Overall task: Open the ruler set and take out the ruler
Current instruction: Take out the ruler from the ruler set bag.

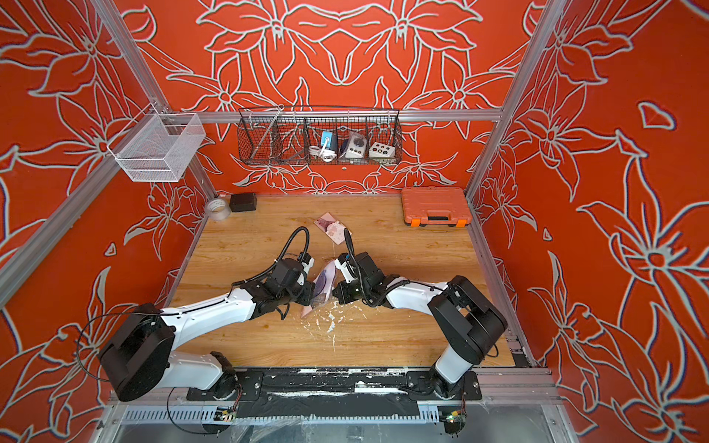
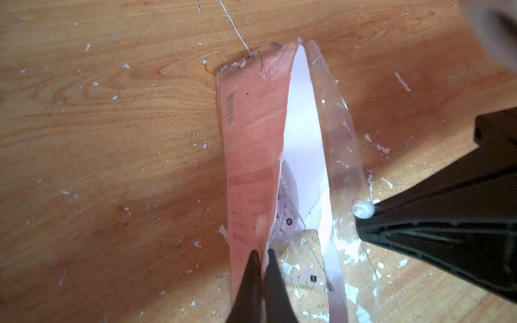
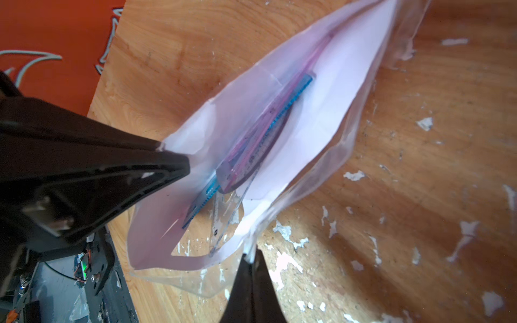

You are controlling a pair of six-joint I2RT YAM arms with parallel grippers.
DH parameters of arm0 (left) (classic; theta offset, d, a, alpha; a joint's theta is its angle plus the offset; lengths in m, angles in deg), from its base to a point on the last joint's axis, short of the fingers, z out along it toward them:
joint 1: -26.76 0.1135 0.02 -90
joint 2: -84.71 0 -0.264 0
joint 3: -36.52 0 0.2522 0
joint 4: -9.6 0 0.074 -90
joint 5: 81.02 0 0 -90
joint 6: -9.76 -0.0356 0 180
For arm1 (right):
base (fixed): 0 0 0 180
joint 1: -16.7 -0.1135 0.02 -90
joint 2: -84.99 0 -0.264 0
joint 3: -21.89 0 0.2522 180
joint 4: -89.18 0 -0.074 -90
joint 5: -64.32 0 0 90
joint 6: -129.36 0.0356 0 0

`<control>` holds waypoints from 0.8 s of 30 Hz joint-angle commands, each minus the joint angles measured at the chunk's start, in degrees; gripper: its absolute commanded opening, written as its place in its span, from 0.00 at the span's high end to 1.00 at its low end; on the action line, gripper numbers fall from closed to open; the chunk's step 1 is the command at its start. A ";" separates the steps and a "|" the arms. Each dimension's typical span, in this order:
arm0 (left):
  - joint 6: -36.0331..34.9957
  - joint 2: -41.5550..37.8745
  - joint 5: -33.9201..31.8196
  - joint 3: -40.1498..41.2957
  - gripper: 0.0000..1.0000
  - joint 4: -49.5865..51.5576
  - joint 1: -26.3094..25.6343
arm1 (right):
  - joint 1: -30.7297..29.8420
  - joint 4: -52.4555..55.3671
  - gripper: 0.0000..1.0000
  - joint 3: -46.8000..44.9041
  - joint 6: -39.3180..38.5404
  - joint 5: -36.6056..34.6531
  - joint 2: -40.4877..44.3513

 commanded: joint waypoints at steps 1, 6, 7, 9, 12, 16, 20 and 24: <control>0.13 -0.04 -0.11 1.30 1.00 -1.14 -0.41 | -0.28 2.03 1.00 1.50 0.38 -1.74 -1.12; 1.00 0.95 -0.12 1.25 1.00 -2.88 -1.41 | -0.26 6.15 0.88 2.55 -0.09 -4.07 1.40; 1.17 1.23 -0.26 1.30 1.00 -3.03 -1.63 | -0.28 7.41 0.81 2.65 -0.38 -5.07 2.70; 1.47 1.73 -0.26 1.04 1.00 -3.27 -1.89 | -0.28 9.59 0.72 2.75 -0.74 -7.47 5.69; 2.26 2.64 -0.36 1.41 1.00 -4.46 -2.09 | -0.26 12.60 0.63 2.84 -1.00 -12.08 10.31; 3.06 3.58 -0.53 1.57 1.00 -5.54 -2.27 | -0.16 13.25 0.61 3.39 -0.38 -12.27 13.47; 3.19 3.85 -0.61 1.28 1.00 -5.79 -2.51 | -0.32 10.08 0.65 4.61 2.94 -5.62 11.94; 3.17 3.31 -1.21 1.48 1.00 -6.33 -2.62 | -0.39 6.44 0.74 5.45 6.29 -2.38 6.28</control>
